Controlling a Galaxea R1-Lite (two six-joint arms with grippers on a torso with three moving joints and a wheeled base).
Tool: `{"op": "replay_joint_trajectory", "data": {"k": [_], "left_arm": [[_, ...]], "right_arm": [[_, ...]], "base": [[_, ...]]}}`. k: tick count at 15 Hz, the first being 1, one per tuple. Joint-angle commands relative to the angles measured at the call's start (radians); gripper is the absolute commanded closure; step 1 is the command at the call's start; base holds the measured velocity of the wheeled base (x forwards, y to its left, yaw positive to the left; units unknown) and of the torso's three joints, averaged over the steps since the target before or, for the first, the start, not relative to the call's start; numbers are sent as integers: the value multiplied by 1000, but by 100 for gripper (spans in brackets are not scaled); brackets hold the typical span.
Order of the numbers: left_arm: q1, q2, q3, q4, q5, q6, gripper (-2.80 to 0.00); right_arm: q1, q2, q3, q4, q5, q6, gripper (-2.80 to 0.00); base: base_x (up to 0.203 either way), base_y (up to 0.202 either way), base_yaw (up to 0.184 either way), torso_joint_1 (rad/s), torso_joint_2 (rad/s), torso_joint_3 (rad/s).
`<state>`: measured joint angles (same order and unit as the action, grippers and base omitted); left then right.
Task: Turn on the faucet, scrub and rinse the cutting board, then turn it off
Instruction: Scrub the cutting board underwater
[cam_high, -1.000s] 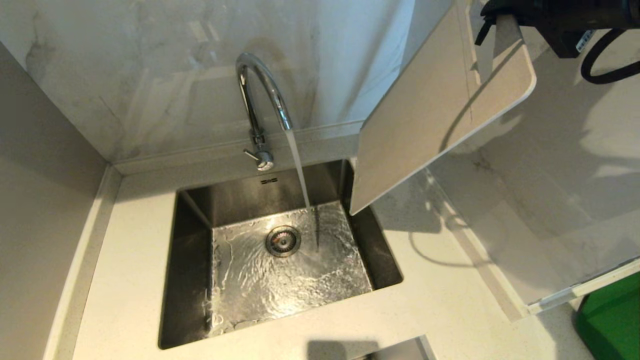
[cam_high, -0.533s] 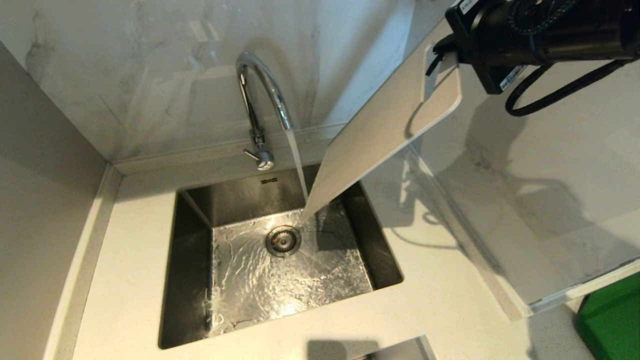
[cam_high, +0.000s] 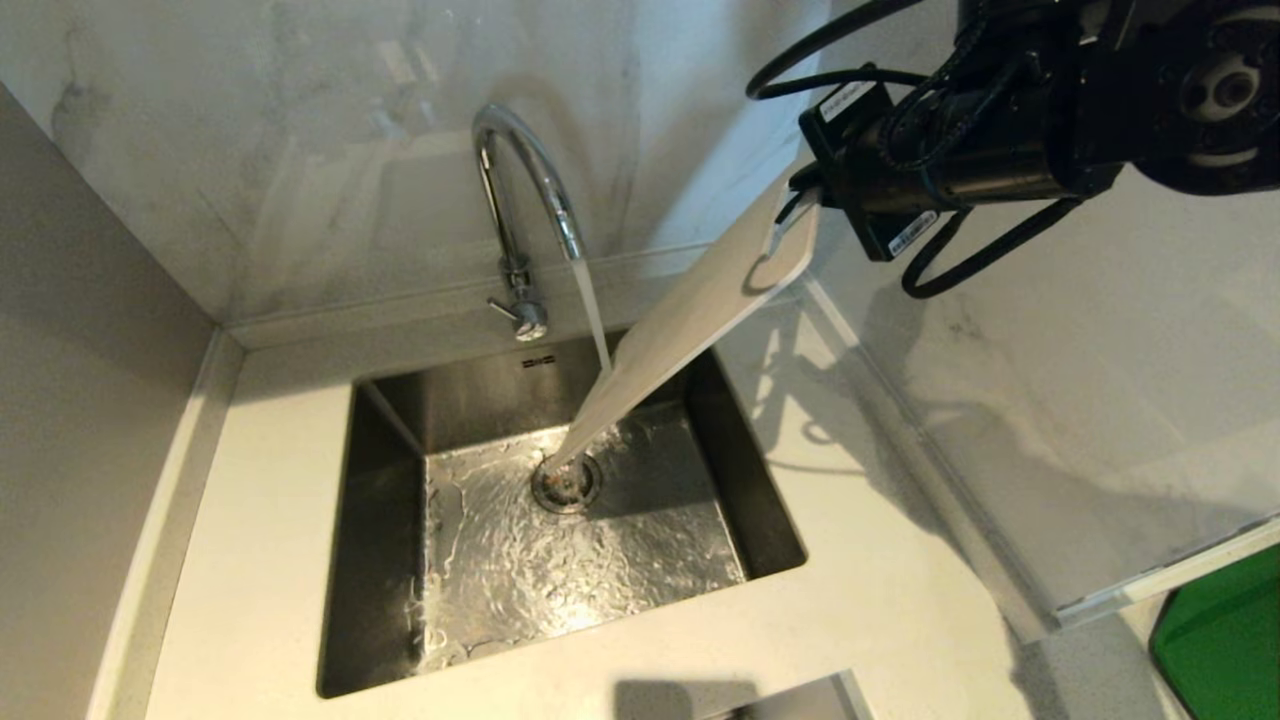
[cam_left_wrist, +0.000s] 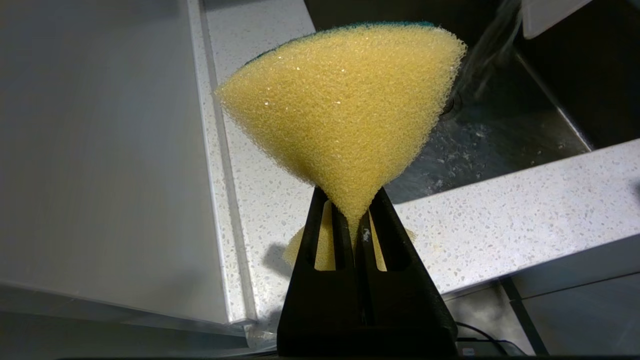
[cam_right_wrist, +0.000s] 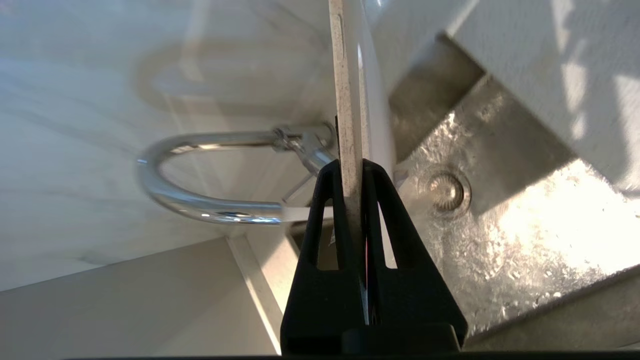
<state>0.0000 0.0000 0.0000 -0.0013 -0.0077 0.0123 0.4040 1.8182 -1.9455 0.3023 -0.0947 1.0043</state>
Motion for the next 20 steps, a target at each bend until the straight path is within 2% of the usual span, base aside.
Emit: {"op": "replay_joint_trajectory", "data": {"k": [1, 7, 14, 16, 20], "left_arm": [[0, 2, 2, 0, 0, 0, 0], [0, 2, 2, 0, 0, 0, 0], [0, 2, 2, 0, -5, 11, 0], [0, 2, 2, 1, -5, 18, 0], [0, 2, 2, 1, -8, 24, 0]], "right_arm": [[11, 56, 0, -5, 0, 14, 0], [57, 103, 0, -8, 0, 63, 0], [70, 94, 2, 4, -1, 47, 0], [70, 35, 1, 43, -1, 2, 0], [70, -112, 0, 204, -1, -159, 0]], "base": [[0, 0, 0, 0, 0, 0], [0, 0, 0, 0, 0, 0], [0, 0, 0, 0, 0, 0], [0, 0, 0, 0, 0, 0], [0, 0, 0, 0, 0, 0]]}}
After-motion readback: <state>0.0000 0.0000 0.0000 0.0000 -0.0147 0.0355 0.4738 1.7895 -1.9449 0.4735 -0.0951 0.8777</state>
